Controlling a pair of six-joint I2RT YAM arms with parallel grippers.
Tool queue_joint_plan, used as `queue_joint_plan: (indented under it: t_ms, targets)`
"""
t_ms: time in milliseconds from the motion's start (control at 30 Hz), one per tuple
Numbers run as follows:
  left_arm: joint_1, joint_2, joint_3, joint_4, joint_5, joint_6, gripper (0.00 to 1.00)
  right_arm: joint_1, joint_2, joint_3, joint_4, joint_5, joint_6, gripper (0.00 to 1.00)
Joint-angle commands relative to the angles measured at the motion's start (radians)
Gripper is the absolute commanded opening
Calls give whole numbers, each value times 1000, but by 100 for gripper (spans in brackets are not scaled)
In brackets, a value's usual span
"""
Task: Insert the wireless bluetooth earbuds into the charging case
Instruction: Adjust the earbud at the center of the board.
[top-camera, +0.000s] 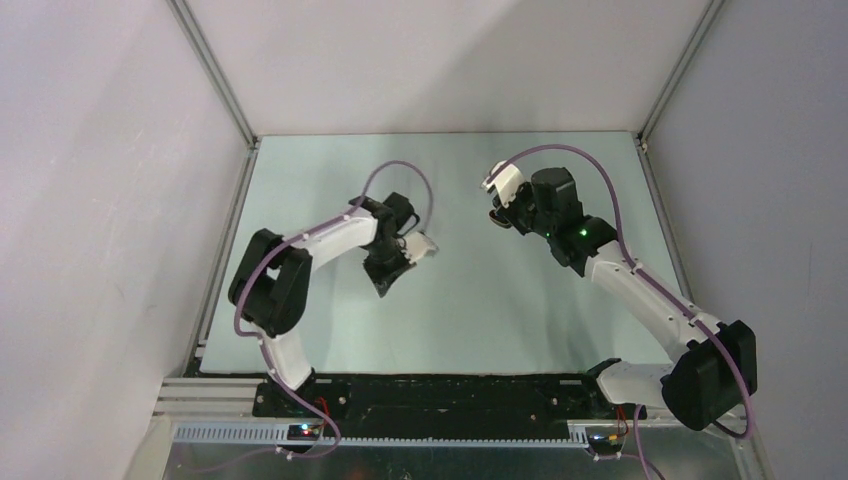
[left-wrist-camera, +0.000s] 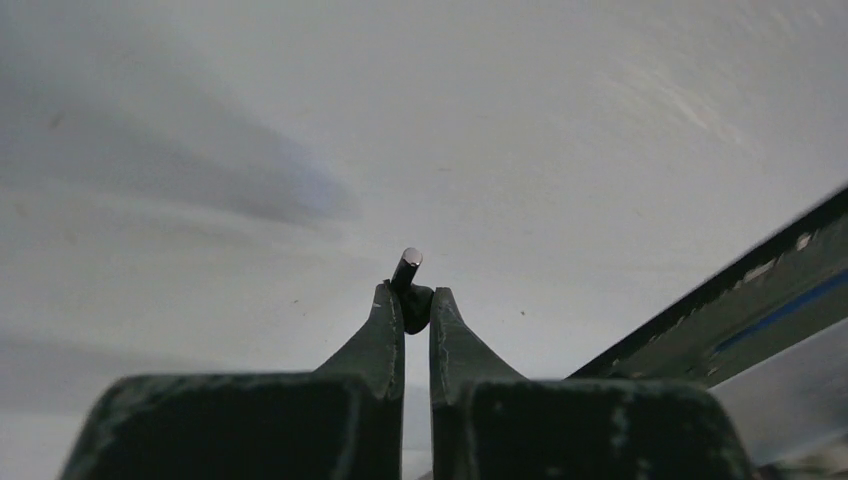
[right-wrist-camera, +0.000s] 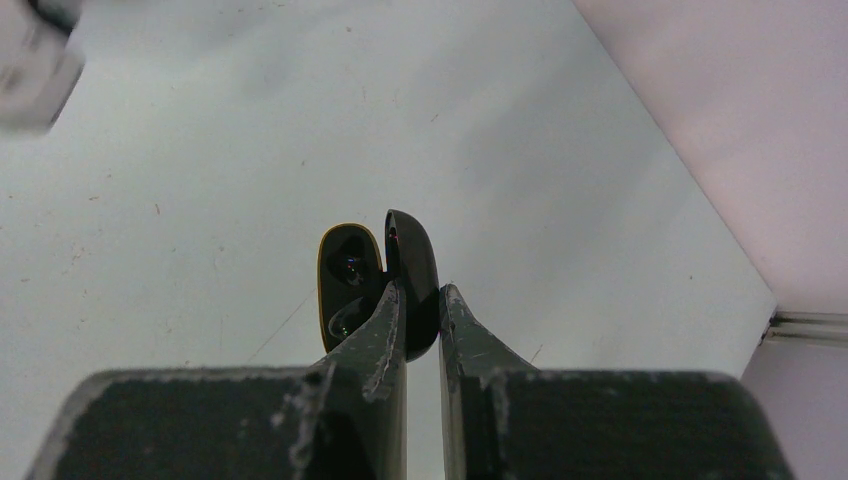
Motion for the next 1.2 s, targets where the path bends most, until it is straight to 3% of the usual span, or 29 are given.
queue_joint_plan:
  t_ms: [0, 200, 300, 500, 600, 700, 967, 1100, 1167]
  targets:
    - [-76, -45, -1, -58, -24, 431, 0, -9, -16, 27, 15, -9, 3, 0]
    - [-115, 68, 25, -118, -210, 696, 0, -16, -30, 26, 2, -20, 13, 0]
    - [-122, 109, 31, -120, -233, 759, 2, -17, -38, 26, -1, -24, 16, 0]
    - [-137, 162, 97, -102, -209, 774, 21, -30, -52, 25, -25, -33, 29, 0]
    - [-140, 167, 114, -47, -211, 757, 43, -37, -54, 19, -26, -37, 32, 0]
    - [-137, 161, 143, -28, -223, 727, 55, -39, -55, 19, -20, -38, 31, 0]
    - [-104, -20, 287, -39, -181, 452, 70, -45, -57, 19, -23, -32, 37, 0]
    - [-101, -125, 256, -36, -116, 182, 72, -55, -46, 20, -33, -40, 43, 0]
    - [-87, -144, 220, 9, -191, -91, 73, -59, -37, 19, -28, -46, 45, 0]
